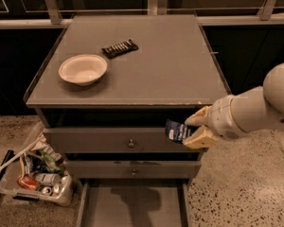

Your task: Place rxbar blueberry into bottom drawer

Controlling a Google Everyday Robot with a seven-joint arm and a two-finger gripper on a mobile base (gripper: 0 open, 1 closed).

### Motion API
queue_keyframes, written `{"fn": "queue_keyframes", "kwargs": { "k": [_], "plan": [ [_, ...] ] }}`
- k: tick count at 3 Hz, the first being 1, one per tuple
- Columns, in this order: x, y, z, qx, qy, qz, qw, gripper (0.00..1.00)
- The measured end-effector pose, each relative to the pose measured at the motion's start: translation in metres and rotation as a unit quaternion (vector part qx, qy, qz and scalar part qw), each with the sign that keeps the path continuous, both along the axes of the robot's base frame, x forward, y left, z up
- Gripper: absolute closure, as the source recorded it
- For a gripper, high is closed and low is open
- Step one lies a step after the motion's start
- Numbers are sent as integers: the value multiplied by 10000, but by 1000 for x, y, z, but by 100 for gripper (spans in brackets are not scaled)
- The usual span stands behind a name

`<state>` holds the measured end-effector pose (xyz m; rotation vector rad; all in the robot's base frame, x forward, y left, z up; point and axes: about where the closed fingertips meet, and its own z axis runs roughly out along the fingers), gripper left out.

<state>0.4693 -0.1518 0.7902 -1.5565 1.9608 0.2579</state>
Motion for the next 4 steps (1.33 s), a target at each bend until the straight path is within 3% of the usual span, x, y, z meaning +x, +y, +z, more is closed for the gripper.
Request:
{"fn": "queue_keyframes", "kwargs": {
  "k": [1,3,4],
  "plan": [
    [3,4,-53,78,49,-203,9998,100],
    [0,12,-60,147,78,-130,9998,100],
    [-7,33,-92,331,176,-9,9993,100]
  ]
}}
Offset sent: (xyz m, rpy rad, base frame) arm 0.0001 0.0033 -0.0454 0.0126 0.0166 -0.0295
